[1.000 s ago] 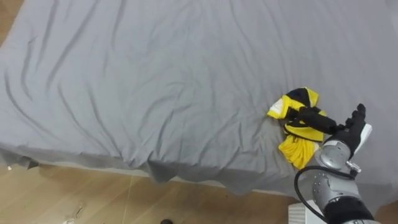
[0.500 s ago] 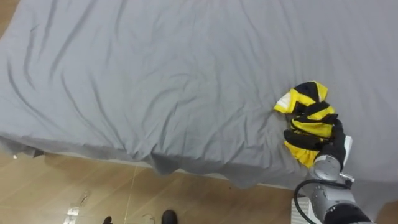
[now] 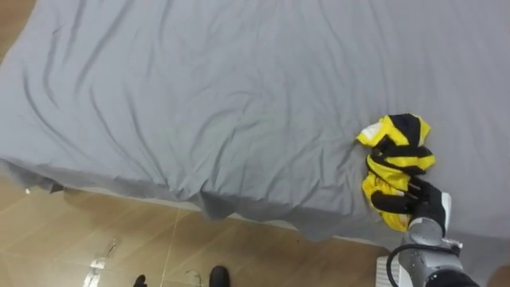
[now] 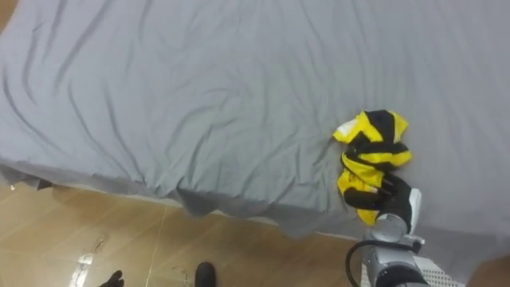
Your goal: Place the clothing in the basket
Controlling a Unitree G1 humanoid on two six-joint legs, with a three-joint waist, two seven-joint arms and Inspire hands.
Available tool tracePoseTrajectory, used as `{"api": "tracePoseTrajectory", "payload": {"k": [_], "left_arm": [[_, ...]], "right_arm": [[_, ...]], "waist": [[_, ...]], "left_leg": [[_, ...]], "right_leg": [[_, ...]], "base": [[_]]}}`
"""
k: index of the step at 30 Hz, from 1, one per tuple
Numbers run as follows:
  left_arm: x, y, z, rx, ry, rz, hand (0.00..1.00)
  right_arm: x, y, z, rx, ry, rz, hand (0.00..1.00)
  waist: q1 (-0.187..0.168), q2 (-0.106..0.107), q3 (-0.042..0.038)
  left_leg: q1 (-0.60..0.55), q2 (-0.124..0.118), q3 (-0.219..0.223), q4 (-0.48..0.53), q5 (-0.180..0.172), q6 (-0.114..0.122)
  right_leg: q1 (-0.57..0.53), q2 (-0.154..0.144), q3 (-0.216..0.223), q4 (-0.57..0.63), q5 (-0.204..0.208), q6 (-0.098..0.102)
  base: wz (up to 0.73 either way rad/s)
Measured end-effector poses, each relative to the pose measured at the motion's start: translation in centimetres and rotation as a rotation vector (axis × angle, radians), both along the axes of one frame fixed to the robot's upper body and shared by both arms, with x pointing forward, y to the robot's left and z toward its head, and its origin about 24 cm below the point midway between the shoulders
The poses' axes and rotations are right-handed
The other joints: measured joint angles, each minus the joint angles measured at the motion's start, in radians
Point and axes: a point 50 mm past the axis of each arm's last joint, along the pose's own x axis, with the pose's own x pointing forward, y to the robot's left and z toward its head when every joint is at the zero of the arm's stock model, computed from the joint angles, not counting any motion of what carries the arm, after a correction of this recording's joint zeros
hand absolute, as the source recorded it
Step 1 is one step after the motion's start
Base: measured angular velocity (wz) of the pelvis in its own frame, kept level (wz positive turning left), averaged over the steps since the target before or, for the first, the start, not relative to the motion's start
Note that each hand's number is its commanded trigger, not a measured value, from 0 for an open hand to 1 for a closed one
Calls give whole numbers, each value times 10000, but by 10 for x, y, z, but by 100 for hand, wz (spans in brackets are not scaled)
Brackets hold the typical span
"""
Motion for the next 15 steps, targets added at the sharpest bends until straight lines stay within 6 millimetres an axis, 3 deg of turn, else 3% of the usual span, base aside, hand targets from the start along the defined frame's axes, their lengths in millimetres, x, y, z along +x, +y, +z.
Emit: {"api": "tracePoseTrajectory", "payload": {"k": [7, 15], "left_arm": [[0, -2, 0, -144, -43, -73, 0], [1, -1, 0, -163, -69, -50, 0]], "right_arm": [[-1, -3, 0, 36, 32, 2, 100], [-1, -9, 3, -26, 46, 50, 100]], "waist": [[48, 182, -25], [240, 176, -22]], "left_leg": [[-73, -1, -52, -126, 12, -23], [-70, -5, 76, -201, 24, -15]], "right_leg": [[-133, -10, -70, 41, 4, -14], [-365, -74, 60, 349, 3, -18]], "base": [[2], [-5]]}}
